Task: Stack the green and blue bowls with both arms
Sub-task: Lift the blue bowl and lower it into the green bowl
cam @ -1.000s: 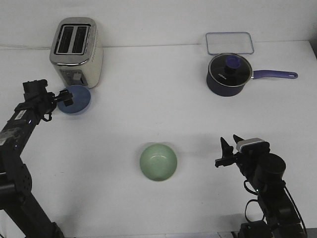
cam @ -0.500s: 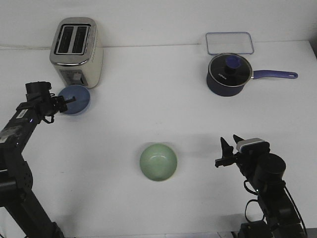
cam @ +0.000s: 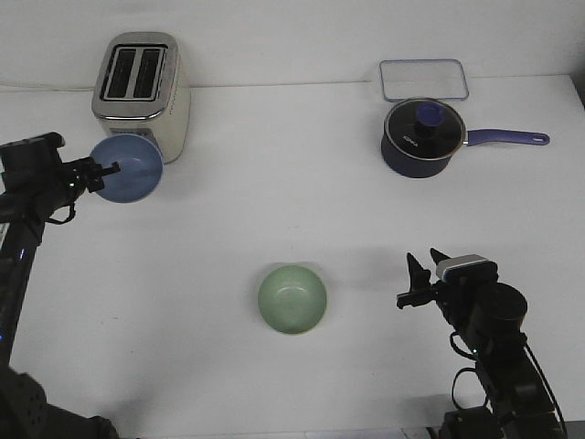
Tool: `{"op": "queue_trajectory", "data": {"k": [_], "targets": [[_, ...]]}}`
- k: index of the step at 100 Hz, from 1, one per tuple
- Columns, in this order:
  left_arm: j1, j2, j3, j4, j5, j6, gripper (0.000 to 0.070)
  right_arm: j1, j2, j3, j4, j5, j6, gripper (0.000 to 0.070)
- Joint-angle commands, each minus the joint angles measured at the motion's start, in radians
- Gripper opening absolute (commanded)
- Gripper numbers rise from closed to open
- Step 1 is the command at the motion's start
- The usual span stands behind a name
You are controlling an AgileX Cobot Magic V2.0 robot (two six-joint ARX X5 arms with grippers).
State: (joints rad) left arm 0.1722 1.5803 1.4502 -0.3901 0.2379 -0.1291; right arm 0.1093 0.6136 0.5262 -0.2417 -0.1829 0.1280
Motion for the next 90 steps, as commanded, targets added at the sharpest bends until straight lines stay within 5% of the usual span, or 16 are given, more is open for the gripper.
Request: {"op": "queue_trajectory", "data": {"k": [1, 35, 66, 90], "targets": [[-0.003, -0.039, 0.019, -0.045, 0.058, 0.005, 0.0013, 0.0, 0.003, 0.003, 0.01, -0.004, 0.0, 0.0316], [-0.244, -0.183, -0.048, -0.264, 0.22, 0.054, 0.0013, 0.0, 0.003, 0.003, 0.01, -0.012, 0.0, 0.0316], [-0.66, -0.184, -0.282, -0.023, 0.162, -0.065, 0.0013, 0.0, 0.003, 0.003, 0.009, -0.027, 0.002, 0.0316], [-0.811, -0.112, -0.288, -0.02, 0.08, -0.056, 0.0013, 0.0, 0.003, 0.003, 0.009, -0.027, 0.002, 0.0316]]}}
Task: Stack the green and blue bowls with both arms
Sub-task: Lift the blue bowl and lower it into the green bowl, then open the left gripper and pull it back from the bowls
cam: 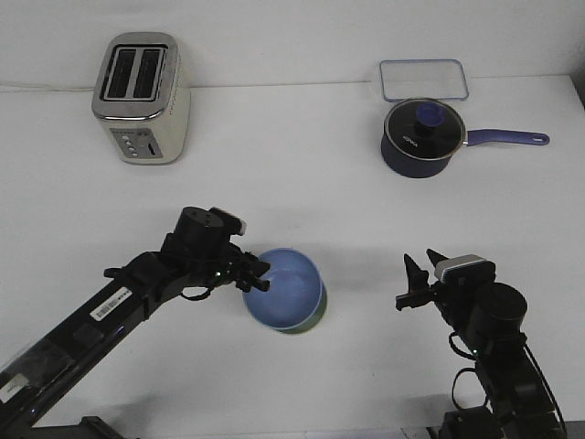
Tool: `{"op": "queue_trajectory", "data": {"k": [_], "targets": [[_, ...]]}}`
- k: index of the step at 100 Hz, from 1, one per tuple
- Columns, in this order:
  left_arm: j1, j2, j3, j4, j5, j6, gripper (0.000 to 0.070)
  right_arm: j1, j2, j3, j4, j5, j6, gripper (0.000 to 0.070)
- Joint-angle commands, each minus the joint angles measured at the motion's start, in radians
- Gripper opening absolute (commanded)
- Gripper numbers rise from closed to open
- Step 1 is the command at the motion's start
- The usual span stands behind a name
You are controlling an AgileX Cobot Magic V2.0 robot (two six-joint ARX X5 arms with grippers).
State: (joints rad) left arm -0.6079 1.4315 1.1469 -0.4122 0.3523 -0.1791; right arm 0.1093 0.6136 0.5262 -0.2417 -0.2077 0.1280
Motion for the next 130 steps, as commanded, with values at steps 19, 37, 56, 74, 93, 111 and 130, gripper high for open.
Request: {"op": "queue_trajectory", "data": {"k": [19, 37, 56, 74, 93, 111, 130], "targets": [[-0.075, 0.109, 0.015, -0.01, -0.062, 0.021, 0.0017, 0.0, 0.003, 0.003, 0.009, -0.002, 0.003, 0.0316], [-0.078, 0.133, 0.015, -0.003, -0.068, 0.021, 0.0278, 0.0, 0.003, 0.003, 0.009, -0.002, 0.002, 0.0316], [-0.077, 0.116, 0.023, 0.002, -0.071, 0.033, 0.057, 0.0, 0.003, 0.003, 0.009, -0.002, 0.002, 0.0316], [-0.024, -0.022, 0.053, 0.006, -0.256, 0.07, 0.0625, 0.0, 0.002, 0.003, 0.009, 0.0, 0.002, 0.0316], [0.101, -0.247, 0.056, 0.097, -0.509, 0.165, 0.0617, 0.0, 0.001, 0.003, 0.018, 0.003, 0.003, 0.0315], [0.298, -0.404, 0.019, 0.105, -0.517, 0.204, 0.0144, 0.0, -0.037, 0.002, 0.019, 0.046, 0.002, 0.003], [0.468, -0.632, -0.28, 0.305, -0.451, 0.26, 0.0012, 0.0, -0.177, -0.029, 0.019, 0.111, 0.001, 0.0]]}}
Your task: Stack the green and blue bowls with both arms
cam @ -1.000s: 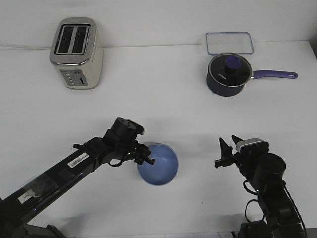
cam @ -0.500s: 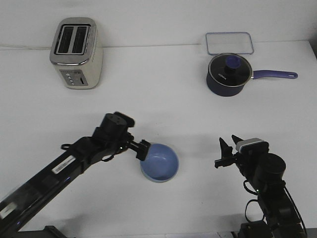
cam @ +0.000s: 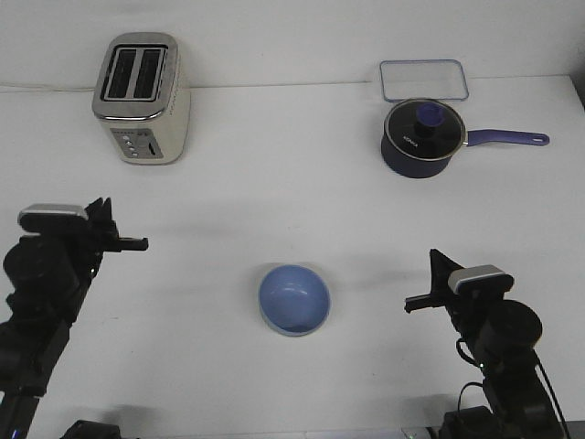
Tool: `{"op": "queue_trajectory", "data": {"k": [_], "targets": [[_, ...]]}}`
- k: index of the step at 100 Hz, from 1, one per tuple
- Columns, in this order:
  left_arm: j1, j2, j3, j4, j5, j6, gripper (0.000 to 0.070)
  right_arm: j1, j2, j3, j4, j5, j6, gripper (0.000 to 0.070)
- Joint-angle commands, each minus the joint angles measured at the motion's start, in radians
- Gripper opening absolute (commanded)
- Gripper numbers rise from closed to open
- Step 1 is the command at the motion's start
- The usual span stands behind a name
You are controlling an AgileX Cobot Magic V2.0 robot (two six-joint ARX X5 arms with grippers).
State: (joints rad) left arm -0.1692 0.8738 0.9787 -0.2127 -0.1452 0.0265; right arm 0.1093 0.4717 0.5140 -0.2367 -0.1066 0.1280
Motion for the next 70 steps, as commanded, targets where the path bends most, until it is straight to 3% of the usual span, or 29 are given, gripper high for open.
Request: {"op": "queue_trajectory", "data": {"k": [1, 9, 19, 38, 70], "targets": [[0.036, -0.092, -0.137, 0.129, 0.06, 0.061, 0.0012, 0.0, -0.046, -0.023, 0.02, 0.01, 0.001, 0.0], [0.082, -0.222, -0.325, 0.321, 0.122, 0.072, 0.0012, 0.0, -0.137, -0.076, 0.066, 0.01, -0.002, 0.0], [0.114, -0.349, -0.496, 0.471, 0.124, 0.028, 0.0012, 0.0, -0.233, -0.121, 0.08, 0.024, -0.002, 0.0], [0.13, -0.43, -0.548, 0.45, 0.123, -0.018, 0.0015, 0.0, -0.283, -0.129, 0.082, 0.108, 0.0, 0.0], [0.13, -0.444, -0.548, 0.446, 0.124, -0.032, 0.0015, 0.0, -0.283, -0.129, 0.082, 0.107, 0.0, 0.0]]}}
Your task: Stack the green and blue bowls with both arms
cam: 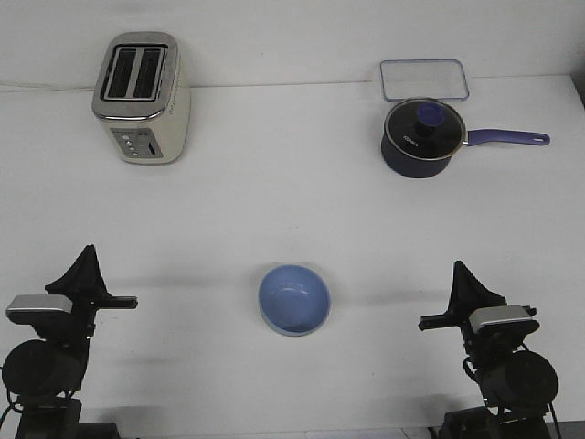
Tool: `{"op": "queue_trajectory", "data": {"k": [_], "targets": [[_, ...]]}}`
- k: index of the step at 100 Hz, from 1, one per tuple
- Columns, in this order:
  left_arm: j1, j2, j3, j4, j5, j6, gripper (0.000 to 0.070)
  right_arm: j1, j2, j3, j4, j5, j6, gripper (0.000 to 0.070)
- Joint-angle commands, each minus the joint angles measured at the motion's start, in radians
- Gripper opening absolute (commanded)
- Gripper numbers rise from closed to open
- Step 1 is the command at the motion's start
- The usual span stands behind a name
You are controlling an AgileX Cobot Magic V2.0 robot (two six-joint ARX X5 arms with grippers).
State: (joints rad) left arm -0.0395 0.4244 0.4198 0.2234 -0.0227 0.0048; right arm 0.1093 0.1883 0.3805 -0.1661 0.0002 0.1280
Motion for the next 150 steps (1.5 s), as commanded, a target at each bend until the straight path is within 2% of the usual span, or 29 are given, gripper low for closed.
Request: {"op": "queue_trajectory", "data": {"k": [1, 36, 47, 54, 63, 89, 110, 150], "targets": [[0.0, 0.005, 0.011, 0.01, 0.002, -0.01, 0.0015, 0.0, 0.001, 0.004, 0.012, 0.001, 0.0, 0.0], [-0.001, 0.0, 0.011, 0.002, 0.002, -0.01, 0.0015, 0.0, 0.001, 0.004, 0.012, 0.0, 0.0, 0.0], [0.001, -0.053, -0.003, -0.015, -0.003, 0.016, 0.0015, 0.0, 0.001, 0.004, 0.012, 0.0, 0.0, 0.0], [0.001, -0.104, -0.047, -0.03, -0.003, 0.021, 0.0015, 0.0, 0.001, 0.004, 0.012, 0.0, 0.0, 0.0], [0.001, -0.199, -0.14, -0.047, -0.003, 0.068, 0.0015, 0.0, 0.001, 0.004, 0.012, 0.0, 0.0, 0.0], [0.003, -0.425, -0.332, -0.13, -0.002, 0.054, 0.0015, 0.0, 0.001, 0.004, 0.012, 0.001, 0.0, 0.0], [0.003, -0.422, -0.408, -0.084, 0.024, 0.047, 0.0015, 0.0, 0.002, 0.004, 0.012, 0.0, 0.0, 0.0], [-0.001, -0.42, -0.404, -0.066, 0.027, 0.047, 0.0015, 0.0, 0.001, 0.005, 0.013, 0.0, 0.0, 0.0]]}}
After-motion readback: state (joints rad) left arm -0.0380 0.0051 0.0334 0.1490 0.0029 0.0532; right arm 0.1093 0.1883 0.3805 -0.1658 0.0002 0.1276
